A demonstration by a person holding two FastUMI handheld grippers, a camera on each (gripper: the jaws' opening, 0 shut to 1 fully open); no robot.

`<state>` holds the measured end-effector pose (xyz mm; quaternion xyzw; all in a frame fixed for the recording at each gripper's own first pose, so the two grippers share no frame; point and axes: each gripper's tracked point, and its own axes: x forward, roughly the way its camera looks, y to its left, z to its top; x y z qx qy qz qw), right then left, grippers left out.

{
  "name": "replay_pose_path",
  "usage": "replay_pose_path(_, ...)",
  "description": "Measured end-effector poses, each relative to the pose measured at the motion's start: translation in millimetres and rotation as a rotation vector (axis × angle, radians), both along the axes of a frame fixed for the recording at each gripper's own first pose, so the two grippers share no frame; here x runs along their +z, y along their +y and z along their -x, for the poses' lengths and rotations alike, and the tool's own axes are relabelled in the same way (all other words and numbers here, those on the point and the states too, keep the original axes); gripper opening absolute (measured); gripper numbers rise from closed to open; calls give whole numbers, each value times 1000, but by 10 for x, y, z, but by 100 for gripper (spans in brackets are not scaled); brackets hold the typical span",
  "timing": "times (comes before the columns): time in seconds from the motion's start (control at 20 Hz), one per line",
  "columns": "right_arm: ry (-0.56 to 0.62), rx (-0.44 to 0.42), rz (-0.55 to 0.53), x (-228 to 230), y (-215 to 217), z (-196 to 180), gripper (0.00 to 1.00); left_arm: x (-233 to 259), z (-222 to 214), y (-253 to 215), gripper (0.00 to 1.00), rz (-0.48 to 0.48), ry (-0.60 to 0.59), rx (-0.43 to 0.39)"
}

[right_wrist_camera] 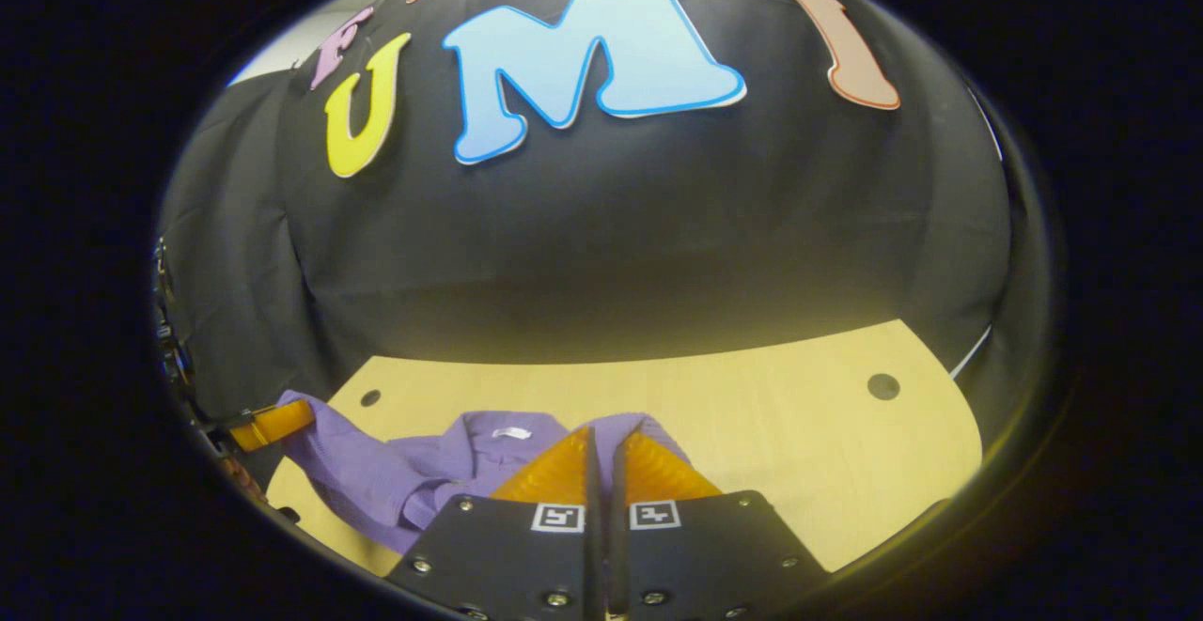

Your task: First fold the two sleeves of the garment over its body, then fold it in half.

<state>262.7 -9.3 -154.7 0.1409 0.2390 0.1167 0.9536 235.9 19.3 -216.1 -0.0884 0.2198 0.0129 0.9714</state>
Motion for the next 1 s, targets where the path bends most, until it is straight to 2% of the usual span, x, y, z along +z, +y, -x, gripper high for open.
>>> replay_pose_path(0.05,6,-2,5,-59,-11,-66,6,-46,-81,-3,6,-6,1,6)
replay_pose_path(0.2,22,7,40,-182,-30,-178,3,-184,-202,-36,6,-70,18,7)
replay_pose_path(0.35,15,23,84,-238,12,-216,2,-204,-220,-128,8,-77,29,2)
replay_pose_path(0.4,16,32,96,-268,36,-226,5,-228,-221,-129,8,-82,35,7)
replay_pose_path(0.55,8,54,122,-347,130,-142,6,-273,-210,-208,19,-72,53,13)
replay_pose_path(0.65,1,67,150,-356,136,-111,7,-286,-174,-259,21,-60,66,13)
replay_pose_path(0.7,-5,80,161,-343,154,-92,15,-288,-157,-305,20,-45,68,10)
replay_pose_path(0.75,-7,86,174,-326,151,-48,20,-276,-132,-352,26,-27,68,7)
replay_pose_path(0.9,-84,68,241,-100,46,-31,59,-116,-94,-427,72,-18,32,4)
replay_pose_path(0.95,-112,56,255,3,19,-18,60,-42,-74,-452,74,-16,18,-3)
replay_pose_path(1.0,-129,50,254,112,8,16,70,22,-41,-477,83,-17,5,-7)
